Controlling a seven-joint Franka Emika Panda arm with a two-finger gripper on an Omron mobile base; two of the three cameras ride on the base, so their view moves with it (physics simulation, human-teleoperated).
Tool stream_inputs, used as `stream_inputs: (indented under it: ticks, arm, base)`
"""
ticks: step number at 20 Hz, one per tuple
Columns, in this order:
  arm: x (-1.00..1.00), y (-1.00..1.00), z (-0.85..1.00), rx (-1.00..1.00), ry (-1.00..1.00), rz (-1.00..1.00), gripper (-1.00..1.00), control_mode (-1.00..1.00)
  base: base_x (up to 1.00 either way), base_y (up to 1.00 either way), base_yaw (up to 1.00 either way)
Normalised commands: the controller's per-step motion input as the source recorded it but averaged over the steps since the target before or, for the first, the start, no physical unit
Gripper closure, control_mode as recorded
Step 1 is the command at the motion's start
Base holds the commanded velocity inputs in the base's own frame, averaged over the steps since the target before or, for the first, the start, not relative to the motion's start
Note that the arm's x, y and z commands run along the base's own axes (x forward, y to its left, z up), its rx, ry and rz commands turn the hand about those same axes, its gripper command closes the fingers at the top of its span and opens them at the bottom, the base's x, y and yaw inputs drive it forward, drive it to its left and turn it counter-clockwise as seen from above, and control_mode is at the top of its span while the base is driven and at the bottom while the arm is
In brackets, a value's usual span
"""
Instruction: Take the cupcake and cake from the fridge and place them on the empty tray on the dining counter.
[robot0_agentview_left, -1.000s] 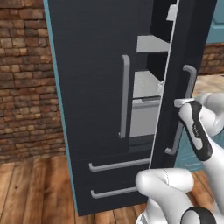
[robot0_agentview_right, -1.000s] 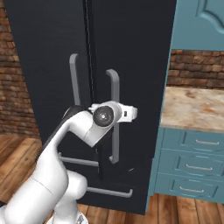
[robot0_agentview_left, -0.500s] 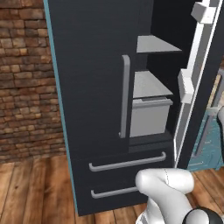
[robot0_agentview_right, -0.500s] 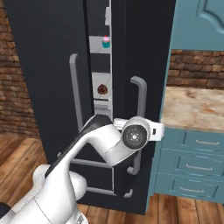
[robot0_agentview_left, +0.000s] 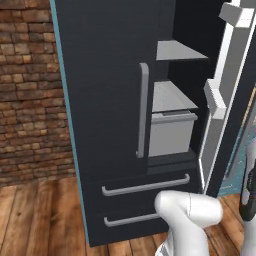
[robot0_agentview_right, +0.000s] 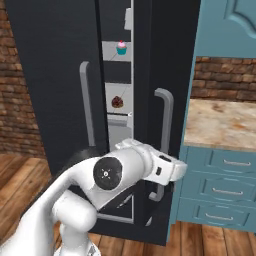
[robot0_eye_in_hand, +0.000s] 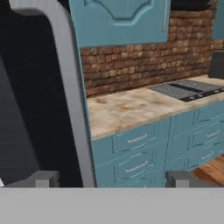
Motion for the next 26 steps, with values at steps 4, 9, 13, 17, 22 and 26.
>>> stream_inputs:
  ticks: [4, 9, 13, 17, 22, 26]
  arm:
    - [-0.37, 0.68, 0.54, -0.07, 0.04, -0.31, -1.0, -1.0]
    - [-0.55, 0.64, 0.68, -0.11, 0.11, -0.26, -1.0, -1.0]
    - [-0.67, 0.9, 0.4, -0.16, 0.15, -0.17, -1.0, -1.0]
    - [-0.51, 1.0, 0.08, -0.22, 0.06, -0.07, -1.0, -1.0]
    - [-0.06, 0.87, -0.03, -0.28, 0.14, 0.01, -1.0, -1.0]
    - [0.11, 0.16, -0.41, -0.34, 0.57, 0.17, -1.0, -1.0]
  base:
    - [0.0, 0.0, 0.0]
    - [0.0, 0.0, 0.0]
    - [0.0, 0.0, 0.0]
    - [0.0, 0.0, 0.0]
    - [0.0, 0.0, 0.0]
    - [0.0, 0.0, 0.0]
